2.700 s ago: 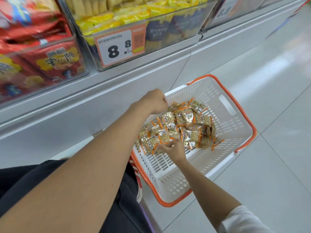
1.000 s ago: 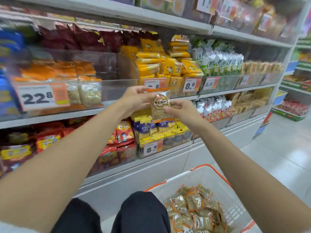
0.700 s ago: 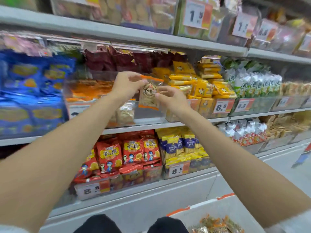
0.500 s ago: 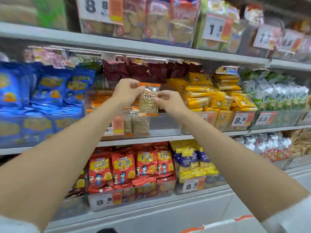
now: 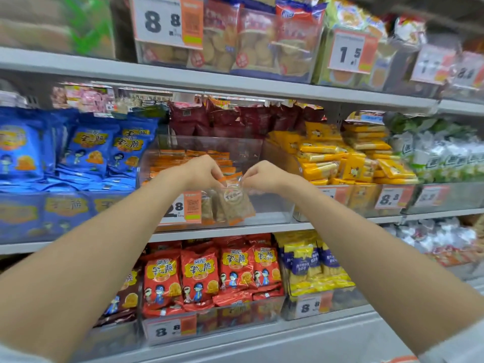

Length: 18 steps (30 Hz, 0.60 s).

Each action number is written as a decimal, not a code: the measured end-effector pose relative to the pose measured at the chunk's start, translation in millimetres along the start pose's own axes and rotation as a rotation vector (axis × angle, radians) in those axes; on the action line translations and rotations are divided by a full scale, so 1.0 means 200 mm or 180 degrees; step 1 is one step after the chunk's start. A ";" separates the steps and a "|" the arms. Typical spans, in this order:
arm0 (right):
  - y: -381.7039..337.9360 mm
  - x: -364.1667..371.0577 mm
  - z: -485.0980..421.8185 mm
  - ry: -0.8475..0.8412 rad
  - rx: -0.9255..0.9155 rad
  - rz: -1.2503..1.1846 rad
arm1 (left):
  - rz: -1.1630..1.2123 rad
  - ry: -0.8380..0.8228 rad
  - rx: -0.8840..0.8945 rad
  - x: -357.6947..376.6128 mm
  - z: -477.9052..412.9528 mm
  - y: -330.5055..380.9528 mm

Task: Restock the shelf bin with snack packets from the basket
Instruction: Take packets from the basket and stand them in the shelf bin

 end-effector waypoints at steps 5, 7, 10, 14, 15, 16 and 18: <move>-0.09 -0.07 -0.02 -0.0483 0.0505 0.0500 | 0.0276 0.0289 0.0000 -0.01 -0.02 -0.01; -0.12 -0.08 -0.03 -0.0724 0.0565 0.0390 | 0.0250 0.0214 -0.0018 -0.01 -0.02 0.00; -0.14 -0.04 -0.04 -0.1070 0.0525 0.0394 | 0.0244 -0.0046 0.0041 0.00 -0.01 0.03; -0.13 -0.02 -0.05 -0.0827 0.0542 0.0391 | 0.0407 0.0042 -0.0002 0.00 -0.01 0.01; -0.13 -0.02 -0.04 -0.0741 0.0576 0.0298 | 0.0432 0.0076 -0.0038 0.00 -0.01 0.00; -0.13 -0.01 -0.03 -0.0683 0.0611 0.0224 | 0.0463 0.0088 -0.0079 0.00 -0.01 -0.01; -0.12 -0.01 -0.03 -0.0639 0.0577 0.0164 | 0.0513 0.0129 -0.0125 0.00 -0.01 -0.02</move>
Point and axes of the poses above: each hand's wrist, its own z-axis away from the middle knuckle, its own x-axis out of the palm, y = z × x, the point moved 1 cm from there along -z, towards the middle knuckle, and after that the axes turned 11 degrees about z, right-handed, at the moved point
